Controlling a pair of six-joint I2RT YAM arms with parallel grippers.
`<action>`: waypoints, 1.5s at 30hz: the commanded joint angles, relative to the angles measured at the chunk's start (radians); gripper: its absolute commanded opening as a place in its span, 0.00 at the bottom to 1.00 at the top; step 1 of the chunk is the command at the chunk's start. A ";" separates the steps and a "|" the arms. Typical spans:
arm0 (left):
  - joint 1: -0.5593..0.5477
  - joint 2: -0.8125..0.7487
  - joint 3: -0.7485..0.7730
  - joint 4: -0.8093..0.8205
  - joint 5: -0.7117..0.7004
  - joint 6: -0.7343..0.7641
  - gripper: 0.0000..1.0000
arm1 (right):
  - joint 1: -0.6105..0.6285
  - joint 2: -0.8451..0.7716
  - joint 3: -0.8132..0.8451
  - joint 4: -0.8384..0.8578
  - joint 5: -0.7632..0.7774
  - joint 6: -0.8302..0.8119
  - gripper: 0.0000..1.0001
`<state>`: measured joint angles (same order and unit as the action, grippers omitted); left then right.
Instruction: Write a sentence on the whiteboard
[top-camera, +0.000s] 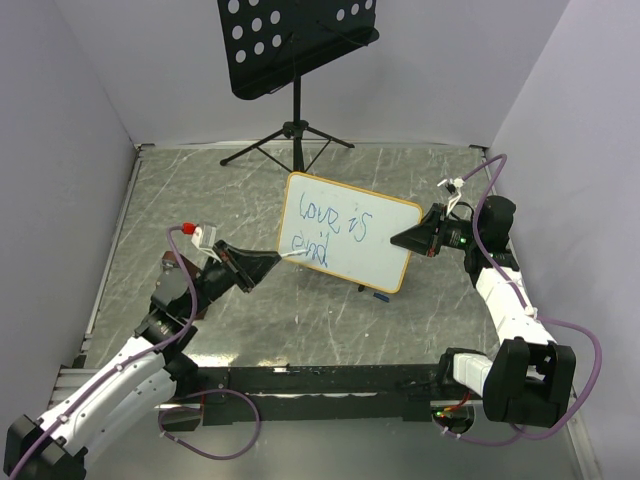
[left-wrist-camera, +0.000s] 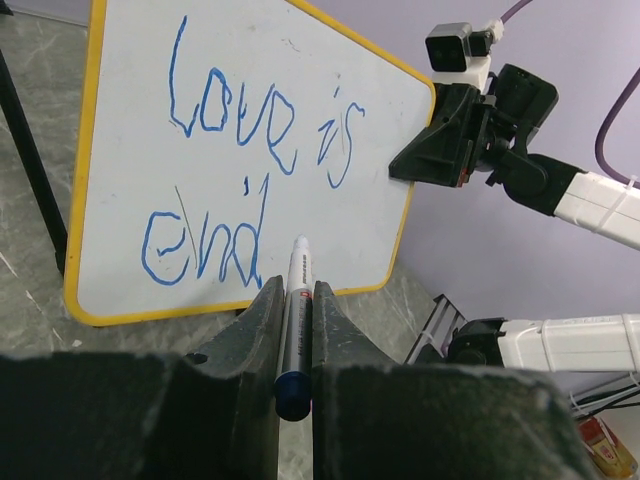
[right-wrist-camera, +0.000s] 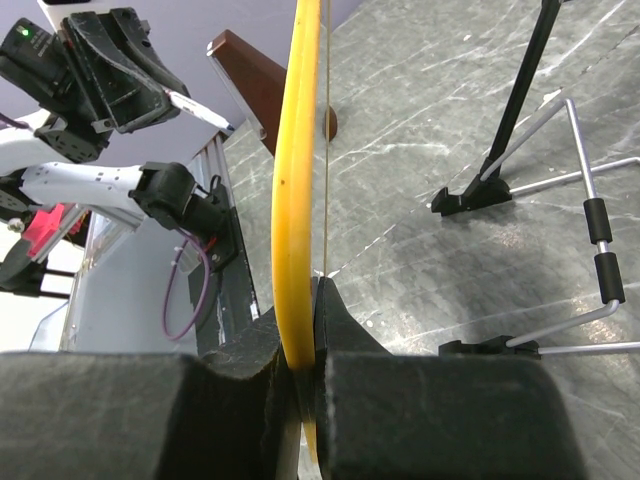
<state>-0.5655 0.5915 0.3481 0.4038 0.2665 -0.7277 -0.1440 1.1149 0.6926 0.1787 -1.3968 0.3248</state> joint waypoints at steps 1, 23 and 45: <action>0.006 -0.012 -0.004 0.081 -0.001 -0.027 0.01 | 0.004 -0.029 0.018 0.073 -0.050 0.002 0.00; 0.004 0.056 -0.041 0.219 0.057 -0.062 0.01 | 0.004 -0.030 0.019 0.068 -0.048 -0.001 0.00; 0.003 0.077 -0.028 0.207 0.060 -0.042 0.01 | 0.004 -0.027 0.019 0.070 -0.048 -0.001 0.00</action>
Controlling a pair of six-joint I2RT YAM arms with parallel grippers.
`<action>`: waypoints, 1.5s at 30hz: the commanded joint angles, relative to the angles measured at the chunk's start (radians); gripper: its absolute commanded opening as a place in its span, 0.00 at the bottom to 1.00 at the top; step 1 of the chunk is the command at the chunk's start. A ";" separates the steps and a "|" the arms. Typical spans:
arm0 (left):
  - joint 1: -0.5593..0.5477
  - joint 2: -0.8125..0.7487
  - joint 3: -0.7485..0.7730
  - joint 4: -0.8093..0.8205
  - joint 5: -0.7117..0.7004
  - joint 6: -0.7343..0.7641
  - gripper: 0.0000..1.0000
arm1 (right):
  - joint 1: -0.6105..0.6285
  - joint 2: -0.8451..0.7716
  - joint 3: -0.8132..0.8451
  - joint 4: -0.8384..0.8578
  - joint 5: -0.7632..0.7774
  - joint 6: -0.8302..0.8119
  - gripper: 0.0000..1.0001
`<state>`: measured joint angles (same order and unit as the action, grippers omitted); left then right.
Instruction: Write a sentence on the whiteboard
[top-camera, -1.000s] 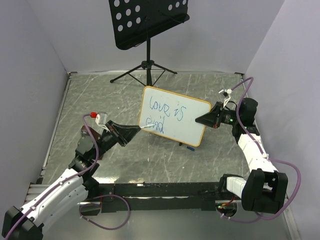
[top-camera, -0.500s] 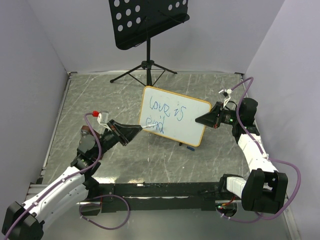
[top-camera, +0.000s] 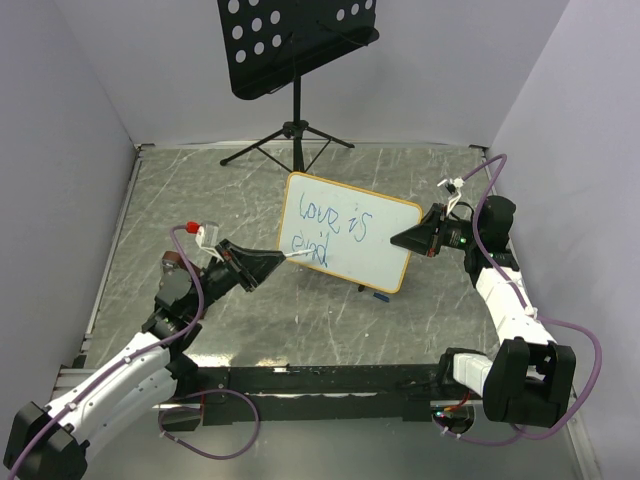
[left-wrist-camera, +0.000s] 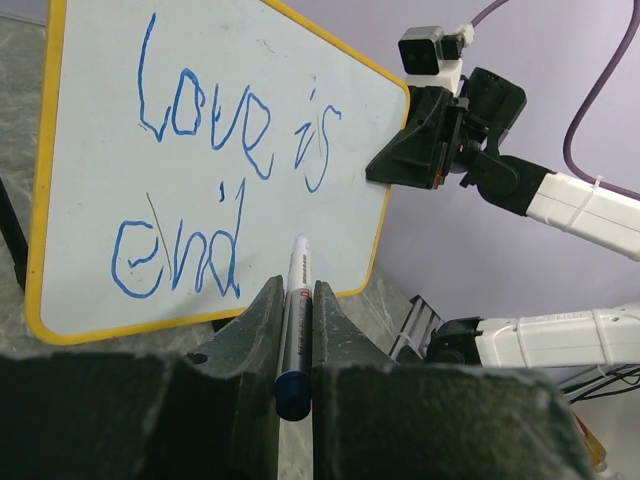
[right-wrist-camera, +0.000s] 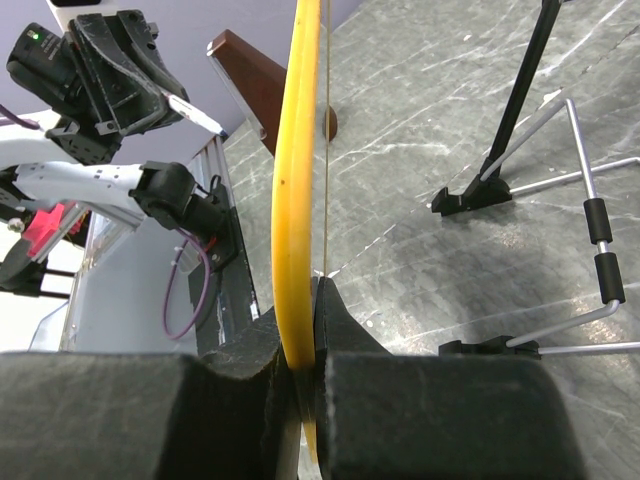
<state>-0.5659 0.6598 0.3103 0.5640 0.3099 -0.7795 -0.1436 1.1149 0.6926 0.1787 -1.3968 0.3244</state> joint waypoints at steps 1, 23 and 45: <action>0.003 0.014 0.009 0.048 0.020 0.009 0.01 | 0.004 -0.029 0.019 0.068 -0.048 -0.002 0.00; 0.000 0.024 0.013 0.056 0.018 0.013 0.01 | 0.004 -0.027 0.021 0.070 -0.050 0.001 0.00; -0.144 0.061 0.087 -0.035 -0.123 0.114 0.01 | 0.001 -0.032 0.021 0.067 -0.050 -0.002 0.00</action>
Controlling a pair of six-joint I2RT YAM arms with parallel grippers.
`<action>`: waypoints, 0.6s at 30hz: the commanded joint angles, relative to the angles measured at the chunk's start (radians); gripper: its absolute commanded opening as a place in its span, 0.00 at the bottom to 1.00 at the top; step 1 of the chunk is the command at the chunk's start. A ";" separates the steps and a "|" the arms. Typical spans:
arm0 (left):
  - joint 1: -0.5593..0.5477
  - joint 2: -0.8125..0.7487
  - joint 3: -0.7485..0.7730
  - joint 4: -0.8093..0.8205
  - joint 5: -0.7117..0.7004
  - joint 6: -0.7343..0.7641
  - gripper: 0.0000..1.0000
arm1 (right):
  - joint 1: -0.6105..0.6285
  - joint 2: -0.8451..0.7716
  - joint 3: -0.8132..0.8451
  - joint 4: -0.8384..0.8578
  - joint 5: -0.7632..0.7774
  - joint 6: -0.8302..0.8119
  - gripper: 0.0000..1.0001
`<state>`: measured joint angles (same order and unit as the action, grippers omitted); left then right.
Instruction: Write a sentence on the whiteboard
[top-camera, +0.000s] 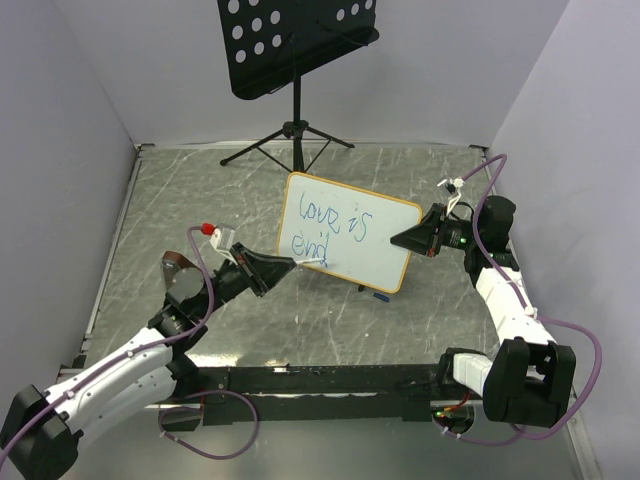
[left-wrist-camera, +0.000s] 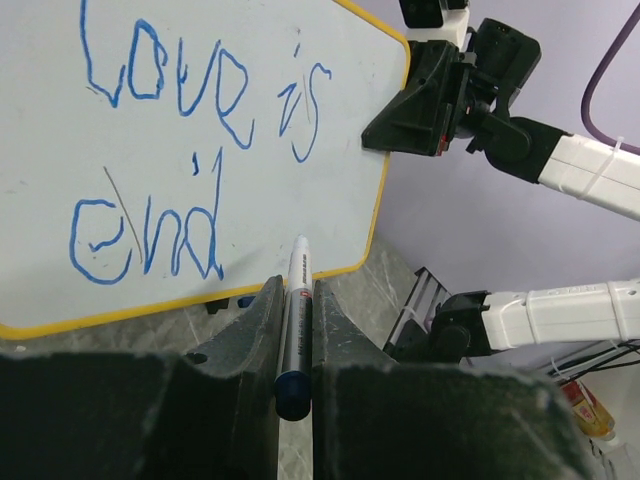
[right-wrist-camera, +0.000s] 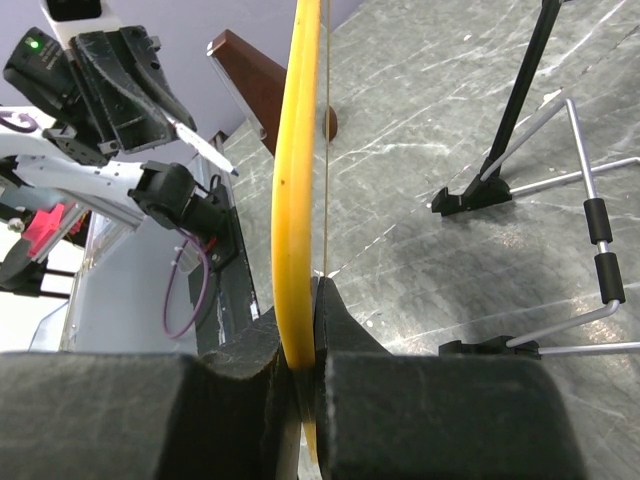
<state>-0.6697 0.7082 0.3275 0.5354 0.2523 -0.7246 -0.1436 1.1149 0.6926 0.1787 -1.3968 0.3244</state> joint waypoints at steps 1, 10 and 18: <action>-0.057 0.017 0.083 -0.018 -0.088 0.066 0.01 | 0.004 -0.030 0.021 0.067 -0.050 -0.002 0.00; -0.093 0.083 0.165 -0.045 -0.137 0.114 0.01 | 0.004 -0.030 0.021 0.067 -0.050 -0.005 0.00; -0.100 0.137 0.223 -0.014 -0.194 0.139 0.01 | 0.003 -0.029 0.021 0.065 -0.050 -0.004 0.00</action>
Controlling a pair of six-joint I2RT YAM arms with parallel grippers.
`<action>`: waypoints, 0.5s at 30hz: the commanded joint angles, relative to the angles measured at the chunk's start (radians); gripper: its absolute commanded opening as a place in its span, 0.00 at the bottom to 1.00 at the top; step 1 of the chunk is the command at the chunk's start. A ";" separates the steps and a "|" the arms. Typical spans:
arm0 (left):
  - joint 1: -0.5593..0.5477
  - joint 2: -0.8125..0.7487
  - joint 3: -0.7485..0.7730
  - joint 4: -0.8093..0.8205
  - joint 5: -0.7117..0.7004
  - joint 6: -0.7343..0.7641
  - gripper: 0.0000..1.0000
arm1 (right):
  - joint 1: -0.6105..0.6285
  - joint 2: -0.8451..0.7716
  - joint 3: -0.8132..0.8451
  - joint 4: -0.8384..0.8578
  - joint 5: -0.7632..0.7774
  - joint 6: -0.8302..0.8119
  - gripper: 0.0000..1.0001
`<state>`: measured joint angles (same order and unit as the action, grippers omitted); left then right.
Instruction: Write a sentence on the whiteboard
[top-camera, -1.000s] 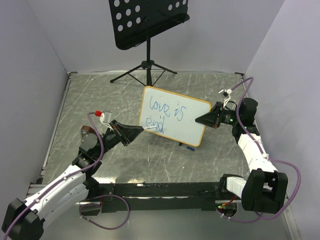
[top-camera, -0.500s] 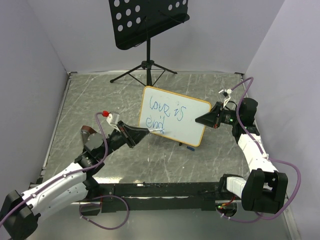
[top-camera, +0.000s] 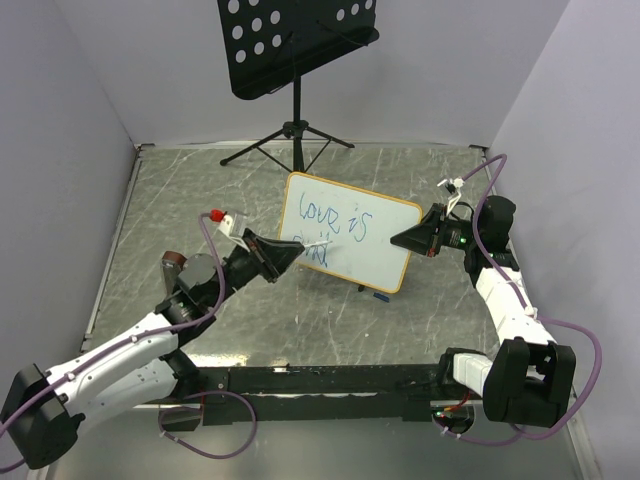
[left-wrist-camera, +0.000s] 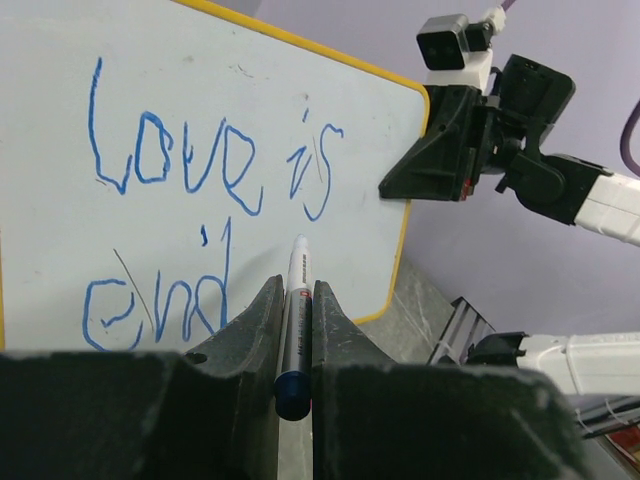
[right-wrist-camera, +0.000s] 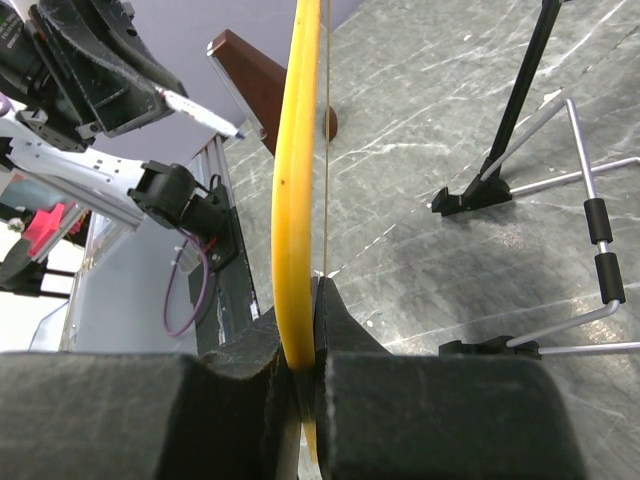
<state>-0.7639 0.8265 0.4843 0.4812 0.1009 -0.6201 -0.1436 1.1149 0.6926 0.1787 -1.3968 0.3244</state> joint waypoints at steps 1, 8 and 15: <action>-0.006 0.037 0.072 0.045 -0.043 0.039 0.01 | 0.007 -0.029 0.021 0.064 -0.050 -0.005 0.00; -0.017 0.109 0.134 0.039 -0.046 0.056 0.01 | 0.004 -0.038 0.021 0.065 -0.050 -0.002 0.00; -0.032 0.131 0.142 -0.012 -0.075 0.080 0.01 | 0.004 -0.032 0.021 0.070 -0.053 0.002 0.00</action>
<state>-0.7860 0.9524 0.5858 0.4801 0.0605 -0.5755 -0.1436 1.1130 0.6926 0.1787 -1.3972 0.3244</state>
